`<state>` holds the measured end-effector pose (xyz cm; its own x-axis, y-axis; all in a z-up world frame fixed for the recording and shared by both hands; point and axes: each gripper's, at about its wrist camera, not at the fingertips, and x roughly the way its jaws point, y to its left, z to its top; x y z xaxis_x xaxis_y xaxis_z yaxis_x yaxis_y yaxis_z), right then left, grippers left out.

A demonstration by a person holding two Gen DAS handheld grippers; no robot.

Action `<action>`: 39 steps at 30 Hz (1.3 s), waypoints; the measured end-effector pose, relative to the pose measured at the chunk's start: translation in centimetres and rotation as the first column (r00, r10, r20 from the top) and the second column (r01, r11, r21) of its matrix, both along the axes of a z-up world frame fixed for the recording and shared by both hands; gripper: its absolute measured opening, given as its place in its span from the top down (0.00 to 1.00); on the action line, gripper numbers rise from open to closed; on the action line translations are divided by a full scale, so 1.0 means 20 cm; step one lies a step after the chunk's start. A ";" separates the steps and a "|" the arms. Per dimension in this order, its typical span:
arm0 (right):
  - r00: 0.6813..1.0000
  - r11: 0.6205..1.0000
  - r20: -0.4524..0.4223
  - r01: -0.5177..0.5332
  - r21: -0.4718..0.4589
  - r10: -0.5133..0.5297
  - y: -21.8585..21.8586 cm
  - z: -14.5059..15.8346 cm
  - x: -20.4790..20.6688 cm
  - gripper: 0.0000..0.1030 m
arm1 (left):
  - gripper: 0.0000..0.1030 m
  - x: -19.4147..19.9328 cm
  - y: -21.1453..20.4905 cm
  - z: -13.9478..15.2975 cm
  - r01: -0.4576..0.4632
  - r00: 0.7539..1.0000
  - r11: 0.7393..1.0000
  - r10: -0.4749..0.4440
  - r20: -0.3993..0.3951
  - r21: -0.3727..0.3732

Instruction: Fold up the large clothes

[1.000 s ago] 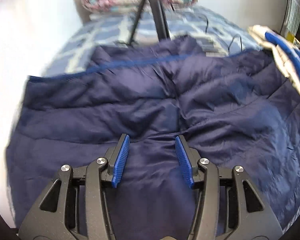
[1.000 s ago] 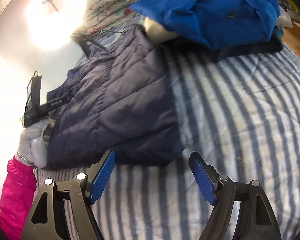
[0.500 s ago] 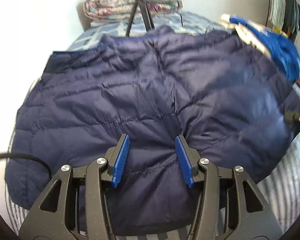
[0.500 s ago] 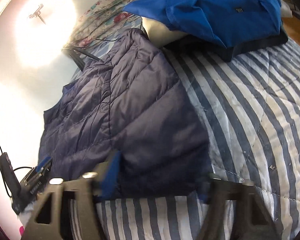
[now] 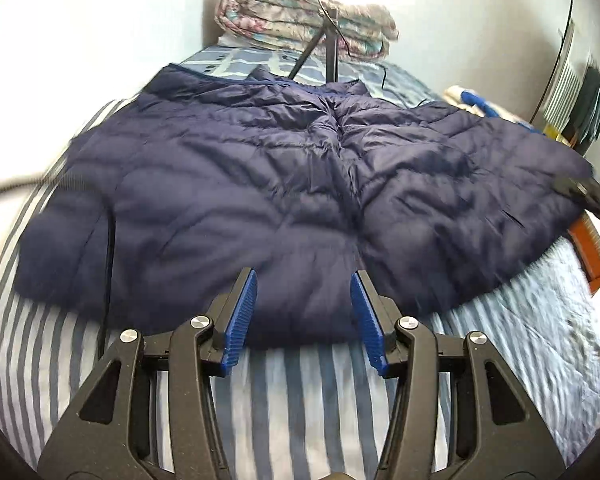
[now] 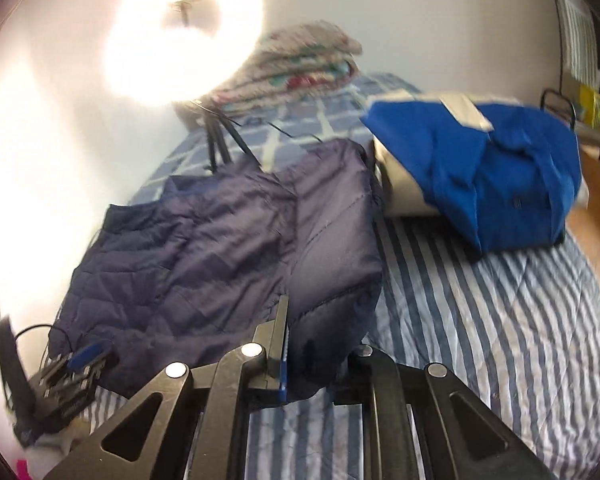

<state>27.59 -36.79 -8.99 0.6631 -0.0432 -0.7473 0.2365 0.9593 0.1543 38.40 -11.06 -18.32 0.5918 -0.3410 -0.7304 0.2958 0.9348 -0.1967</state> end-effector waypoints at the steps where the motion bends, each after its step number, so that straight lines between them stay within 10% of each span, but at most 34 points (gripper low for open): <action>1: 1.000 1.000 0.010 -0.008 -0.006 0.008 0.02 0.02 0.01 0.89 | 0.51 -0.06 0.04 0.01 0.004 1.000 1.000 -0.004 -0.004 -0.005; 20: 0.926 0.937 0.145 -0.341 -0.081 0.349 0.90 0.27 0.31 0.90 | 0.48 -0.58 0.55 0.02 -0.134 0.991 0.991 0.134 0.007 0.007; 39: 0.736 0.741 -0.093 -0.658 0.133 0.670 1.84 -0.41 0.60 0.91 | 0.48 -0.64 0.76 -0.01 -0.192 0.981 0.981 0.192 -0.016 -0.026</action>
<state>39.64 0.00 -17.21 0.3984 0.4401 -0.8047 -0.4325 0.8638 0.2583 25.51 4.04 -18.53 0.6384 -0.2423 -0.7306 0.1087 0.9680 -0.2260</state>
